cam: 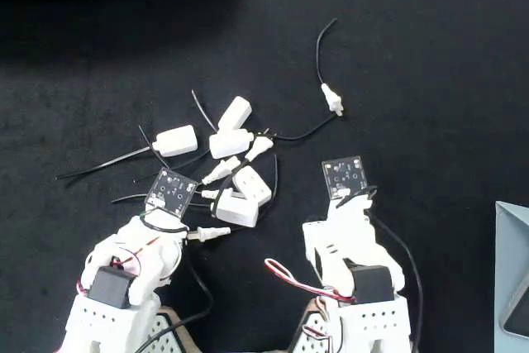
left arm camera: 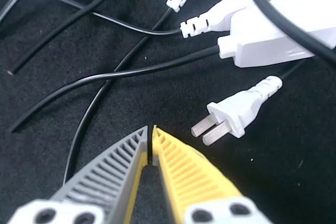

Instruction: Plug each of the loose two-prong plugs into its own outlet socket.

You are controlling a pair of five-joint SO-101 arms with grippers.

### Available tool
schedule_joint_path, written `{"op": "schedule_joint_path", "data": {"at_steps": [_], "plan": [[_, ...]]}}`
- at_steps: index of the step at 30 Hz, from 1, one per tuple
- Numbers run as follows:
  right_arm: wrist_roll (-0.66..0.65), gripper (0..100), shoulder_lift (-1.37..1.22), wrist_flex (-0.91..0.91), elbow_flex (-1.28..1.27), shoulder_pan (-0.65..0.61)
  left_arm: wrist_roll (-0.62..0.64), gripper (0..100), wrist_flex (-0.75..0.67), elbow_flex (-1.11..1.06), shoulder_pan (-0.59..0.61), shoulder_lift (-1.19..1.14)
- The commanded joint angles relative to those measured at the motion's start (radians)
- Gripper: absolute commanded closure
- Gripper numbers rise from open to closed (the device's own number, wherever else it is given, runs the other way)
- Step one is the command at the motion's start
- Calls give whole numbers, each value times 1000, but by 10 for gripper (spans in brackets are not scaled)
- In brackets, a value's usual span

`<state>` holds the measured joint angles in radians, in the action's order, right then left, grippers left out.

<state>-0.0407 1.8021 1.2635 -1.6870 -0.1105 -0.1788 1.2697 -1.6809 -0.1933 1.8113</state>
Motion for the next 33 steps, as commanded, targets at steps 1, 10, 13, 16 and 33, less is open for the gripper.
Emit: {"op": "schedule_joint_path", "data": {"at_steps": [1,10,13,16,33], "plan": [[2,978,70,6,2,8,-8,969,3,-18,-2,8],[2,978,70,6,2,6,-6,969,3,-18,-10,8],[8,978,70,6,2,3,-8,969,3,-18,-16,8],[8,978,70,8,2,3,-11,969,5,-15,24,8],[-8,976,61,-12,216,54,-6,967,-3,50,334,11]]}}
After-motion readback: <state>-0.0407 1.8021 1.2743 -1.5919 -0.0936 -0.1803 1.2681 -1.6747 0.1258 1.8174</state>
